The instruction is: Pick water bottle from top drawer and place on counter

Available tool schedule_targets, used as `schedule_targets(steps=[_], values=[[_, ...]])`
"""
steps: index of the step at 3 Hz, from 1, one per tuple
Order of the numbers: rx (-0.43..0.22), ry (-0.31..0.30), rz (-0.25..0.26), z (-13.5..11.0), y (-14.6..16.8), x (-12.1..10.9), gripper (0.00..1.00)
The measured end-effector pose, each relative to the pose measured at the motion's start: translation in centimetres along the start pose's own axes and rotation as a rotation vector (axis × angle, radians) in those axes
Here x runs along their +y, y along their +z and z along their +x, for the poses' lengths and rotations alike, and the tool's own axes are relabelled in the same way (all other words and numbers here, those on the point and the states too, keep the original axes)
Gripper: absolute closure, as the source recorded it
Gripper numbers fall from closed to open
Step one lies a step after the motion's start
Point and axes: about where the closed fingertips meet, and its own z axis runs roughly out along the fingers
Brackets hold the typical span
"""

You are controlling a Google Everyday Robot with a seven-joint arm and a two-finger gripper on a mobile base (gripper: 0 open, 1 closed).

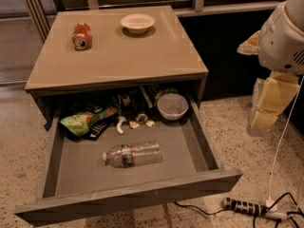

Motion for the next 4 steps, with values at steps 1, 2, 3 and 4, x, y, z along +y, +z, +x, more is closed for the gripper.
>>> schedule_targets(steps=[1, 2, 3, 4], values=[[0.041, -0.054, -0.055, -1.6, 2.0, 0.6, 0.00], [0.039, -0.060, -0.062, -1.7, 2.3, 0.9, 0.00], [0.034, -0.080, -0.084, -2.1, 3.1, 1.6, 0.00], [0.042, -0.171, -0.139, -3.5, 5.1, 5.9, 0.00]])
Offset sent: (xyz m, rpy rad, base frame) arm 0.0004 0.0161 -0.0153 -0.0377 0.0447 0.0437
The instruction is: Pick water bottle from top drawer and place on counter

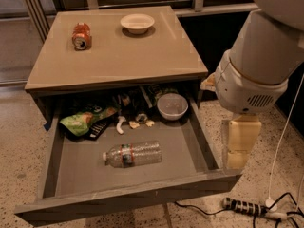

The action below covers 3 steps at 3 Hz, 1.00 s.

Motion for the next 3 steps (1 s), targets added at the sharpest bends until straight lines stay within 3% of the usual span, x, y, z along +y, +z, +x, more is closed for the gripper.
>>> schedule_targets(steps=[1, 2, 3], values=[[0.000, 0.000, 0.000, 0.0, 0.0, 0.0, 0.00], [-0.031, -0.002, 0.011, -0.9, 0.6, -2.4, 0.00], [-0.045, -0.023, 0.011, -4.0, 1.7, -8.0, 0.00]])
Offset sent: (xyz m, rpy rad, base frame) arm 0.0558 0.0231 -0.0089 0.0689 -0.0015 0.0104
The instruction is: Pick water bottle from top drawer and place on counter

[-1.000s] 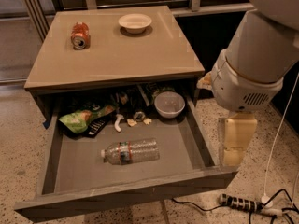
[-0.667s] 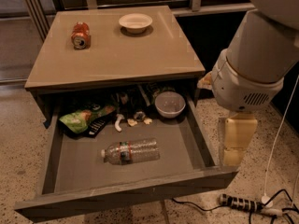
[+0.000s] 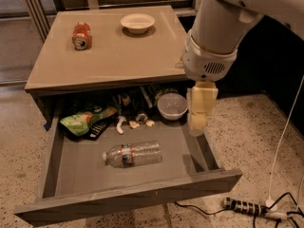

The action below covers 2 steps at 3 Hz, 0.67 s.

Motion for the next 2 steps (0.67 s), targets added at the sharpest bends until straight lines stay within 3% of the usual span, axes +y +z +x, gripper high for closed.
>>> schedule_targets(steps=[1, 2], values=[[-0.001, -0.002, 0.000, -0.1, 0.1, 0.0, 0.00], [-0.024, -0.007, -0.009, -1.0, 2.0, -2.0, 0.00]])
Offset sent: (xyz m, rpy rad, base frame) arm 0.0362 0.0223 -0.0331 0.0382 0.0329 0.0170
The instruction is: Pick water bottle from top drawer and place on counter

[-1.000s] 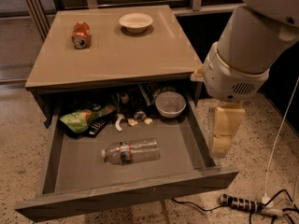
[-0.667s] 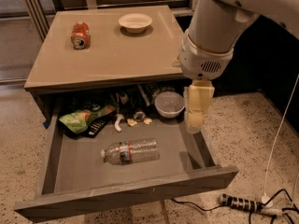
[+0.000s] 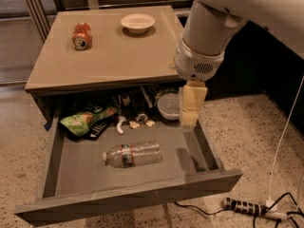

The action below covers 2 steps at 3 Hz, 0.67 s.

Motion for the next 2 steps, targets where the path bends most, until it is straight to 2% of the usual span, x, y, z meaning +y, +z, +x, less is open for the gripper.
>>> schedule_targets(steps=[1, 2], values=[[-0.019, -0.018, -0.008, -1.90, 1.96, -3.38, 0.00], [-0.019, -0.018, -0.008, -1.92, 1.96, -3.40, 0.00]])
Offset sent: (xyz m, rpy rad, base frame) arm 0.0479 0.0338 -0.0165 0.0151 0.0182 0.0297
